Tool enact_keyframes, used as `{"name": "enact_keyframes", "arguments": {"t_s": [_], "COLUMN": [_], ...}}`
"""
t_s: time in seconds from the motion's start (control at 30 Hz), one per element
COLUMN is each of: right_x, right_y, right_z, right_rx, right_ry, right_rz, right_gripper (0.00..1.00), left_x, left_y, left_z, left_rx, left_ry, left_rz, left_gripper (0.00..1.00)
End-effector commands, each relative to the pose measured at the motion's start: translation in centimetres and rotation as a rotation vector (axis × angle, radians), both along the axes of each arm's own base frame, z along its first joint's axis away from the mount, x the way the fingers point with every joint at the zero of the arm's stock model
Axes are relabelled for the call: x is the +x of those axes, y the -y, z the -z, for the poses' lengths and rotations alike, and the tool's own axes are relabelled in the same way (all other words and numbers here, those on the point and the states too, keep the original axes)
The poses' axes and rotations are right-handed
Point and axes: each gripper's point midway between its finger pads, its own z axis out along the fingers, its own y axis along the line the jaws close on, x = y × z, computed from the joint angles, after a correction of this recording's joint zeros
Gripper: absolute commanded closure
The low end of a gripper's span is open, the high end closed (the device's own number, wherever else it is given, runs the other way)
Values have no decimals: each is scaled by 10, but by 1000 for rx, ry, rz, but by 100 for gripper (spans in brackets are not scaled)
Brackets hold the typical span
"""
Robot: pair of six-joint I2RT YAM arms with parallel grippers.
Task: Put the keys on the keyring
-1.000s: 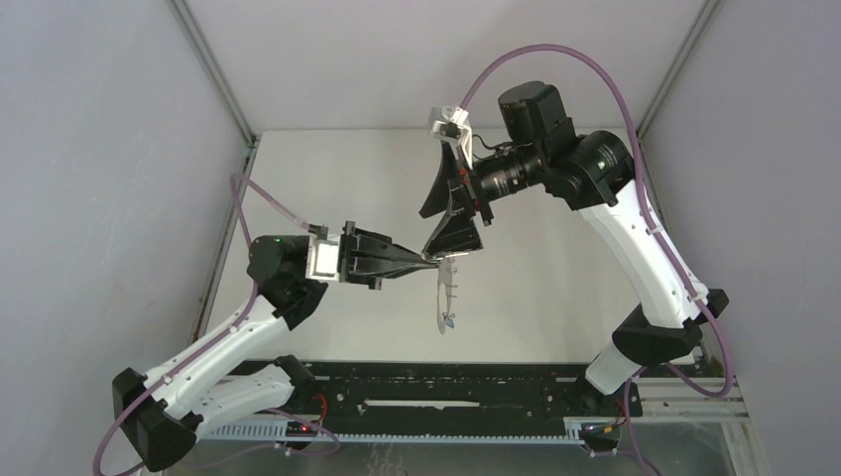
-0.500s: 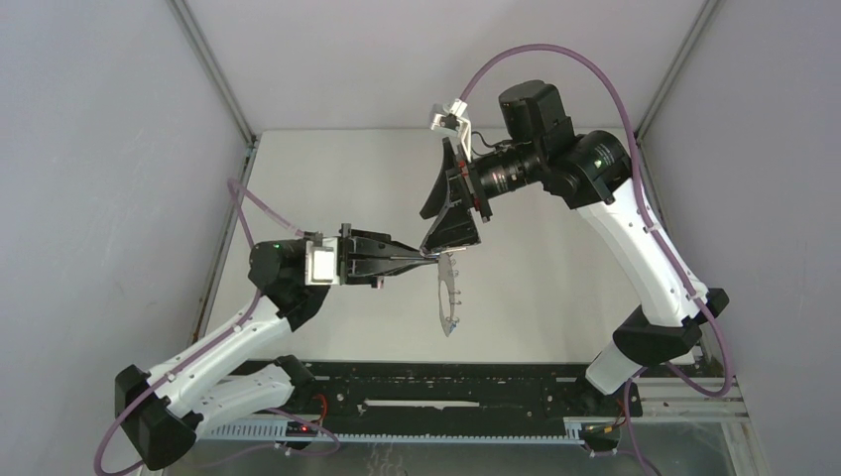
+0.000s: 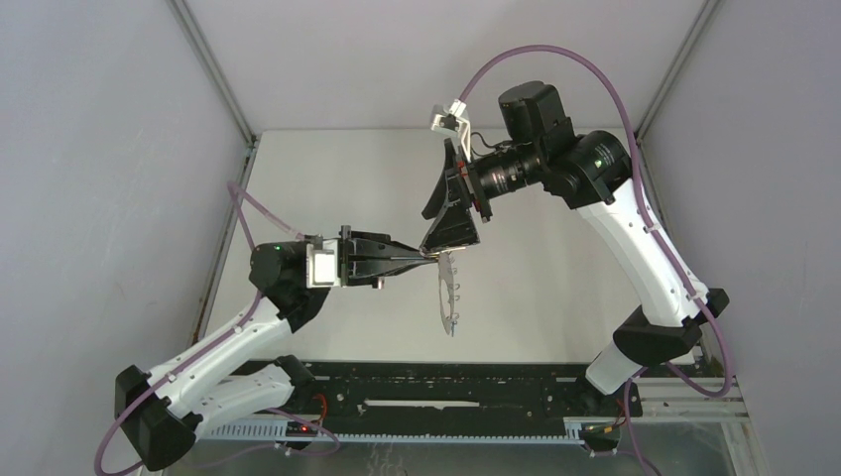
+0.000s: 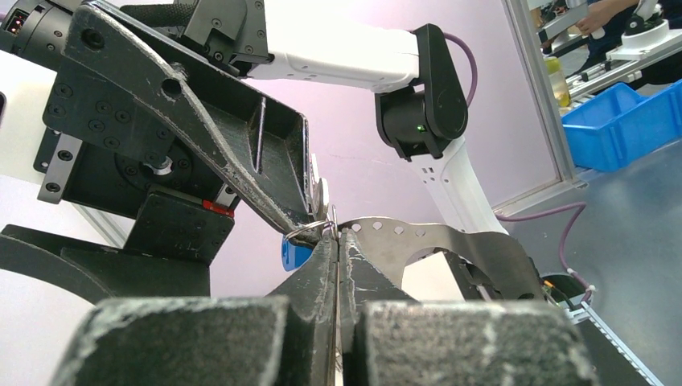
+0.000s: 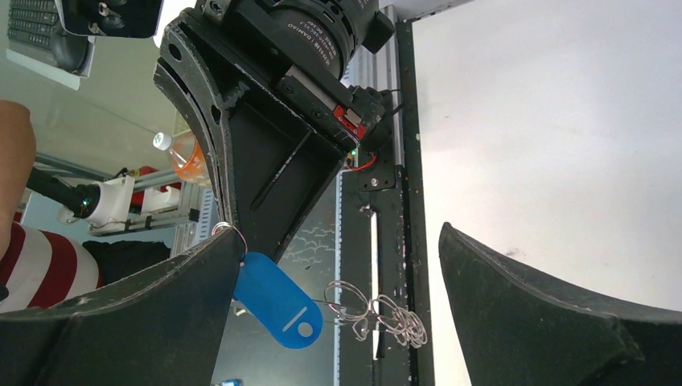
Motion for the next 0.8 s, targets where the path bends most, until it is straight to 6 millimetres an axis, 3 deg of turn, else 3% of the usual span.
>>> {"name": "enact_keyframes", "arguments": {"t_s": [0.0, 0.77], "right_x": [12, -15], "right_y": [3, 13], "right_z": [25, 9], "right_rx": [-90, 6], "right_ry": [-16, -75], "right_rz": [67, -57], "right_gripper": [0, 0], "left_x": [-10, -27], "left_y": [-25, -30], "left_z": [-54, -42], "left_rx": [-221, -174], "left_ry": [131, 120], "left_rz": [-90, -28], "left_gripper": [100, 100]}}
